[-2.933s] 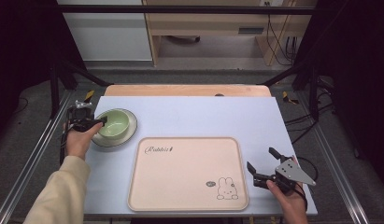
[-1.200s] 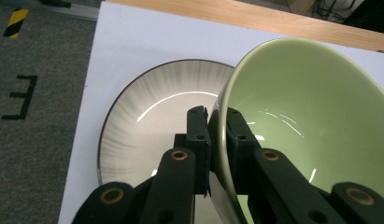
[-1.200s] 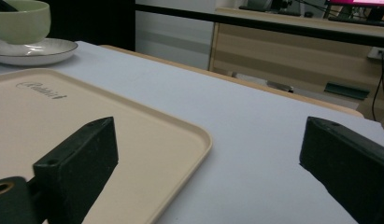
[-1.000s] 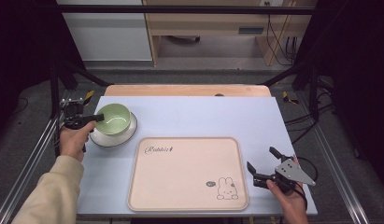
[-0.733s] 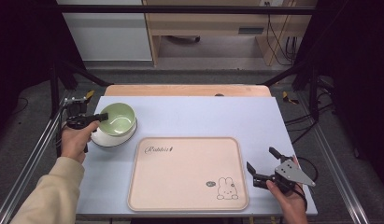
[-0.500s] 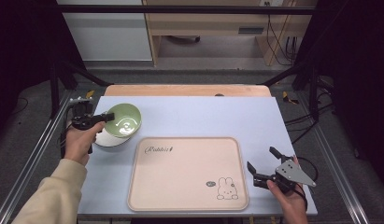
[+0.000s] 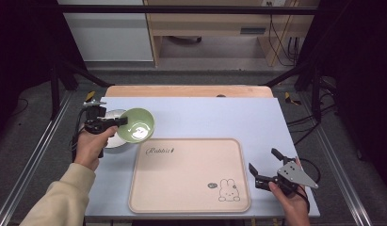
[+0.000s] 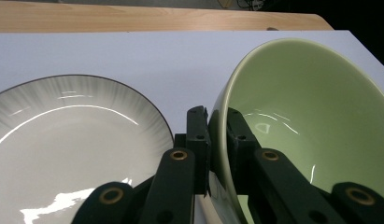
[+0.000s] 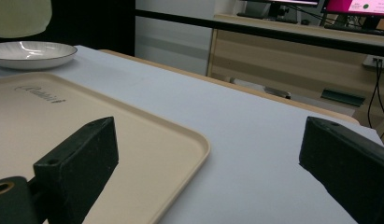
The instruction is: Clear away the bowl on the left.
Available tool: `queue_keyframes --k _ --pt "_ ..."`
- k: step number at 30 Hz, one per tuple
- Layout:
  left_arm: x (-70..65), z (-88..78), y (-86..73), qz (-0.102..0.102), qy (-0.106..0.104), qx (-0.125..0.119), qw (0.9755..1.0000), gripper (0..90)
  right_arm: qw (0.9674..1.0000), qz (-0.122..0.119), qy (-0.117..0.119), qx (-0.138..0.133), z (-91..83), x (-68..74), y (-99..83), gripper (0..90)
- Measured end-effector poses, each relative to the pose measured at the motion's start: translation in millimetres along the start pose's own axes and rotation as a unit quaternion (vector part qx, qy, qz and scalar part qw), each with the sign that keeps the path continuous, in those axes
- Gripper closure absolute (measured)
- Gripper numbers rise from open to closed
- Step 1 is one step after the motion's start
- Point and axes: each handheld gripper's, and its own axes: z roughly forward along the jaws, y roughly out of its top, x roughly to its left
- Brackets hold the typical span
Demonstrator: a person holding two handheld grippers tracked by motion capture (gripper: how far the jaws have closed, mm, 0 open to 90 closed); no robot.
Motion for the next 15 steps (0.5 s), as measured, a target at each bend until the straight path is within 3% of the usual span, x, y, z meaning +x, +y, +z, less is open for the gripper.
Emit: queue_keyframes --k 7,15 --pt "-18.7 16.0 -4.7 0.013 -0.018 0.011 0.9997 82.4 1.0 -0.003 -0.002 -0.001 0.4 0.1 -0.2 4.7" --pt "-38.8 22.0 -6.0 0.03 -0.034 0.015 0.9989 82.5 1.0 -0.001 -0.008 -0.004 -1.3 -1.1 0.0 4.9"
